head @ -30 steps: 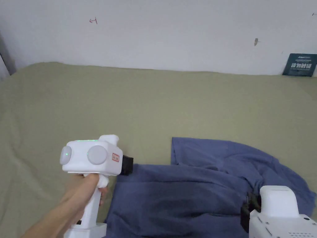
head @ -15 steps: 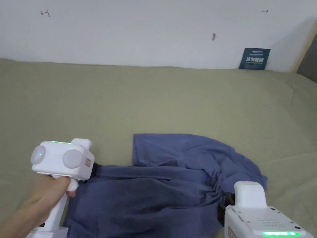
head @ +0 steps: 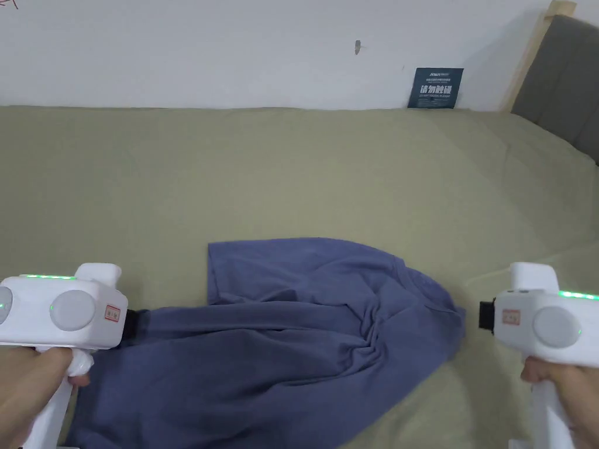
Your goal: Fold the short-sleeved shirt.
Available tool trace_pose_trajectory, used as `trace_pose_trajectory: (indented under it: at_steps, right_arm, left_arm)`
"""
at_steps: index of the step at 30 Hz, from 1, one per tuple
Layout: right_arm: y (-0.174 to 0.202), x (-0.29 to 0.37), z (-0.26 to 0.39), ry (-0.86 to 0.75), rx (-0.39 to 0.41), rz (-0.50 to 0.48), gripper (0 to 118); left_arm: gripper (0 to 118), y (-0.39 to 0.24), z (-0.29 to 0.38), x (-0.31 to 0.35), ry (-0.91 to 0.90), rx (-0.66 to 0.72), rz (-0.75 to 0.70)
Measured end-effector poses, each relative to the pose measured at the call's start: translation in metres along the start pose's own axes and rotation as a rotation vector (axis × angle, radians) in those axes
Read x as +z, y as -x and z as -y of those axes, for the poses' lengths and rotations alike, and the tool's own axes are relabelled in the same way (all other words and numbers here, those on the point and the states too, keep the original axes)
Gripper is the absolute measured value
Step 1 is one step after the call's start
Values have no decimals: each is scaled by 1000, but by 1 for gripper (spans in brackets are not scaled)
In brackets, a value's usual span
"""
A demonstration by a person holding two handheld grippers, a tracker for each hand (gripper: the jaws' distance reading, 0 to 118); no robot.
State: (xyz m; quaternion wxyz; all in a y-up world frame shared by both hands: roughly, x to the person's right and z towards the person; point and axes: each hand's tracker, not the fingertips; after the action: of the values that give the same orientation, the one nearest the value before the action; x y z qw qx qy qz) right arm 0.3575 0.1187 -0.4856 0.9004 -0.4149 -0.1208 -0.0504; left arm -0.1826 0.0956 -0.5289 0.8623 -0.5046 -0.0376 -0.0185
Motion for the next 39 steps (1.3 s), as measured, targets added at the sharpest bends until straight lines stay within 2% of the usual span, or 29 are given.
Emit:
trace_pose_trajectory:
  at_steps: [4, 5, 6, 7, 8, 9, 11, 13, 14, 15, 16, 17, 18, 19, 21, 25, 28, 32, 39]
  right_arm:
    - [1, -27, -14, 66, -23, -81, 4]
    - [3, -32, -16, 80, -35, -88, 18]
    - [5, -38, -19, 112, -40, -97, 56]
    - [9, -48, -19, 175, -22, -115, 113]
    - [12, -52, -16, 203, -5, -111, 116]
    - [22, -45, -15, 189, 52, -95, 109]
    - [33, -50, -13, 190, 98, 26, 105]
    - [30, -63, -8, 187, 116, 52, 99]
    - [31, -61, -7, 192, 104, 22, 90]
    - [33, -56, -7, 191, 79, -7, 72]
    - [31, -54, -12, 175, 64, -40, 36]
    - [36, -45, -12, 145, 75, -38, 9]
    - [40, -36, -13, 119, 101, -45, 8]
    - [44, -24, -12, 82, 108, -7, 8]
    - [45, 0, -18, 48, 135, -23, 8]
    - [39, 63, -41, -49, 116, -47, 8]
    - [39, 117, -61, -128, 96, -111, 8]
    - [49, 181, -84, -260, 130, -115, 8]
    - [65, 262, -140, -439, 117, -107, 8]
  left_arm:
    - [4, 0, -2, -11, 4, 11, 3]
    - [4, 1, -5, -14, 2, 14, 4]
    - [4, 1, -6, -15, 2, 14, 4]
    - [4, 1, -7, -15, 2, 13, 4]
    - [4, 2, -7, -16, 3, 12, 5]
    - [4, 6, -9, -22, 2, 15, 7]
    - [4, 9, -9, -25, -1, 25, 13]
    - [4, 9, -8, -27, -1, 39, 15]
    - [4, 9, -8, -28, -1, 46, 15]
    - [4, 10, -9, -29, -1, 47, 15]
    - [4, 10, -9, -28, -3, 47, 13]
    - [4, 8, -8, -23, -4, 46, 12]
    - [4, 9, -9, -17, -3, 43, 13]
    - [4, 13, -10, -9, -9, 49, 7]
    - [4, 23, -10, 20, -66, 69, 8]
    - [4, 48, -15, 99, -183, 70, -57]
    - [4, 71, -21, 161, -251, 104, -70]
    - [4, 86, -22, 248, -384, 120, -143]
    - [4, 98, -50, 357, -528, 134, -220]
